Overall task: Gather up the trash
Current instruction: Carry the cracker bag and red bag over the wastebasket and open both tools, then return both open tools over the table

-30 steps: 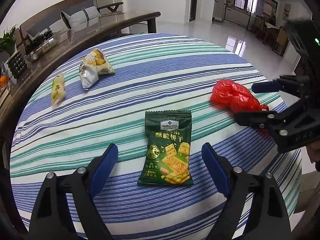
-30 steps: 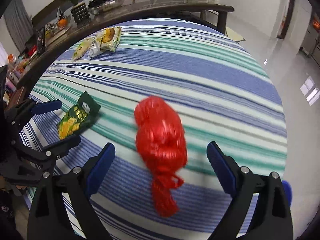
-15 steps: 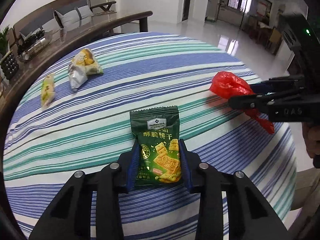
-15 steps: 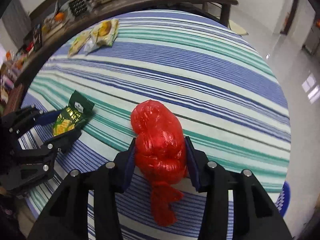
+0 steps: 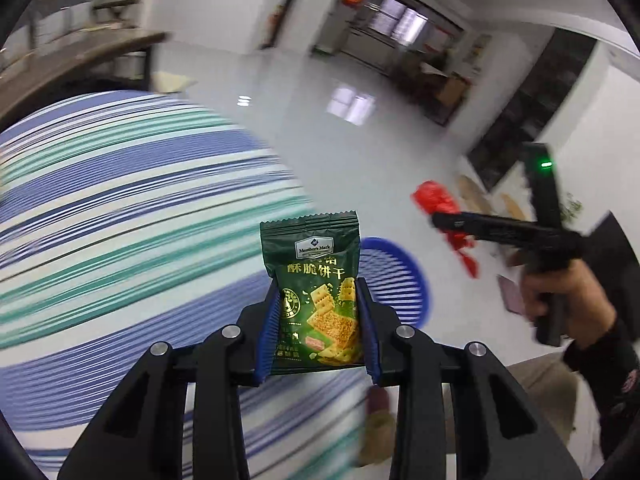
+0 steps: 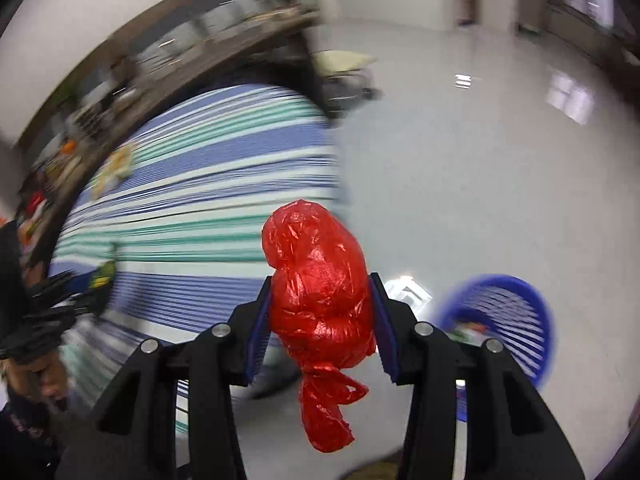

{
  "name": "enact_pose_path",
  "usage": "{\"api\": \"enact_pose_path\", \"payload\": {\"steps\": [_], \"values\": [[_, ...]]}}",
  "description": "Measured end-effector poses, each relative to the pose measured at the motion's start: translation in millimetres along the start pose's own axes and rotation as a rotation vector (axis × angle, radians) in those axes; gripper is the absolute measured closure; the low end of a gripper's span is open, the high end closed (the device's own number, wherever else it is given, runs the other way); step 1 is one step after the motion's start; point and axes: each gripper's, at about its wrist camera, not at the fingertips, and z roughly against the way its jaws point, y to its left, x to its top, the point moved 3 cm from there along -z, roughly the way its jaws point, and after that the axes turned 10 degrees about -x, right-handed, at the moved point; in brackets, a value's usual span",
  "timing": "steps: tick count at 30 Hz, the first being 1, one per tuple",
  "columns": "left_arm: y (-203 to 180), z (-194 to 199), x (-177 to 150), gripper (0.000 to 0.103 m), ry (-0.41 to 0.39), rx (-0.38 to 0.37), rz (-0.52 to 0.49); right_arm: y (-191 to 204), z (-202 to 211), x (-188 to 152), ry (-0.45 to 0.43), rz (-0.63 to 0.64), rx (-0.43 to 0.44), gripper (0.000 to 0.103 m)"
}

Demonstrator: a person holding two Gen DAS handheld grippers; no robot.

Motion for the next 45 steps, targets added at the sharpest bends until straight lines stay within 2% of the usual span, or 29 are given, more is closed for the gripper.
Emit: {"api": "enact_pose_path", "payload": {"steps": [4, 7, 15, 19, 21, 22, 23, 24, 25, 26, 30, 32, 36, 40, 43, 45], "values": [[-57, -72, 19, 0.068, 0.062, -0.051, -0.060, -82, -9, -12, 0.014, -0.099, -0.089, 0.059], [-78, -132, 26, 0.068, 0.108, -0.076, -0.065, -123, -26, -23, 0.031, -0.158, -0.120, 0.059], [-76, -269, 25, 0.068, 0.224, -0.077, -0.012, -195, -76, -45, 0.078, -0.279, -0.131, 0.059], [-73, -310, 17, 0.067, 0.258, -0.057, -0.029, -210, -101, -48, 0.119, -0.299, -0.122, 0.059], [-73, -324, 12, 0.061, 0.268, -0.068, -0.032, -216, -108, -49, 0.131, -0.314, -0.113, 0.058], [-72, -331, 11, 0.042, 0.270, -0.072, -0.030, -218, -113, -49, 0.139, -0.319, -0.108, 0.057], [-69, -338, 10, 0.028, 0.265, -0.065, -0.026, -219, -118, -50, 0.147, -0.317, -0.108, 0.056], [-67, -343, 10, 0.025, 0.258, -0.055, -0.024, -221, -122, -52, 0.154, -0.317, -0.107, 0.053], [-65, -347, 9, 0.024, 0.259, -0.044, -0.021, -222, -128, -56, 0.167, -0.324, -0.098, 0.036], [-62, -347, 7, 0.024, 0.266, -0.037, -0.016, -224, -132, -58, 0.176, -0.337, -0.101, 0.022], [-63, -328, 11, 0.022, 0.247, -0.026, -0.004, -234, -127, -58, 0.165, -0.347, -0.140, 0.022], [-71, -299, 18, 0.018, 0.207, -0.030, -0.015, -240, -118, -55, 0.136, -0.361, -0.163, 0.016], [-89, -230, 27, 0.011, 0.124, -0.052, -0.049, -246, -97, -45, 0.066, -0.381, -0.216, 0.012], [-96, -149, 18, 0.005, 0.067, -0.059, -0.099, -237, -69, -36, -0.017, -0.349, -0.323, 0.006], [-79, -88, -10, 0.005, 0.065, -0.002, -0.126, -220, -56, -32, -0.058, -0.283, -0.401, 0.005], [-64, -61, -24, 0.005, 0.067, 0.050, -0.126, -201, -50, -29, -0.083, -0.219, -0.442, 0.005]]}}
